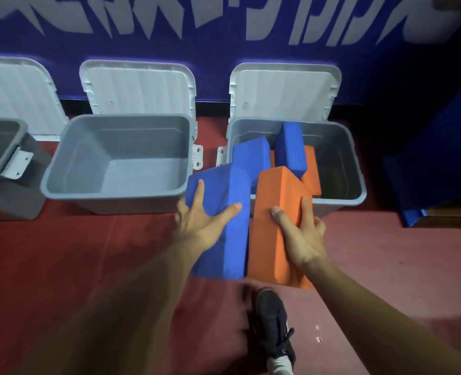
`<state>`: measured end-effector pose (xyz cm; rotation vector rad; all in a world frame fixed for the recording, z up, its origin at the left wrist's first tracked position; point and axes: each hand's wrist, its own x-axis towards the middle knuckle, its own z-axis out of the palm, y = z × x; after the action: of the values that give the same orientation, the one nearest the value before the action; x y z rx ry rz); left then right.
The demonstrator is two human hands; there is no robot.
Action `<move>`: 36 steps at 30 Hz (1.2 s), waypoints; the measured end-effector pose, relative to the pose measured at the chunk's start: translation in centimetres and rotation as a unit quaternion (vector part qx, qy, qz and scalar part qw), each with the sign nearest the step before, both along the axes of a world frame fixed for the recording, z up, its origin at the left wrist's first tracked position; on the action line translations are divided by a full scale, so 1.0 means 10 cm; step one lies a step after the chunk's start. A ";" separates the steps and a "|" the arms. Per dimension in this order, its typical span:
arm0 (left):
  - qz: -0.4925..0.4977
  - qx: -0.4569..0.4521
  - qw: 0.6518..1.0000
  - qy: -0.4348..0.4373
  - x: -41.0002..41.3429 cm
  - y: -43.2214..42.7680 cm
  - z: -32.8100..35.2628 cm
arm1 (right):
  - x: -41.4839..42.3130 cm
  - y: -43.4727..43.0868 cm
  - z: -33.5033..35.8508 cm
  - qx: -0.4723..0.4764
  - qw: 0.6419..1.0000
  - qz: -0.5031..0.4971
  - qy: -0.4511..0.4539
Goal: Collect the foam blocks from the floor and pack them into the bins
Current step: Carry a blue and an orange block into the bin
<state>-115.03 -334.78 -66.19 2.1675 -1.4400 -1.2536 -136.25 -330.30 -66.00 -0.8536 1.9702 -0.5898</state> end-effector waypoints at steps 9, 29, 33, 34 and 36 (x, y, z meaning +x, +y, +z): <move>0.025 0.024 0.996 -0.086 -0.91 -1.81 -0.70 | -0.76 -1.77 -0.60 0.016 0.989 0.051 0.139; 0.037 -0.057 0.992 -0.110 -1.16 -2.66 -1.16 | -0.85 -2.97 -0.97 -0.073 0.926 0.204 0.308; 0.056 -0.086 0.990 -0.102 -0.96 -2.48 -1.11 | -0.58 -2.87 -0.94 -0.096 0.920 0.225 0.306; 0.061 -0.094 0.989 -0.097 -0.89 -2.41 -1.09 | -0.50 -2.83 -0.92 -0.100 0.916 0.239 0.308; 0.070 -0.122 0.986 -0.086 -0.71 -2.26 -1.04 | -0.32 -2.73 -0.85 -0.112 0.903 0.273 0.313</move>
<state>-122.12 -357.43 -76.62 2.2062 -1.3934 -0.8142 -139.43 -357.56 -74.53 -1.8412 2.0793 -0.2135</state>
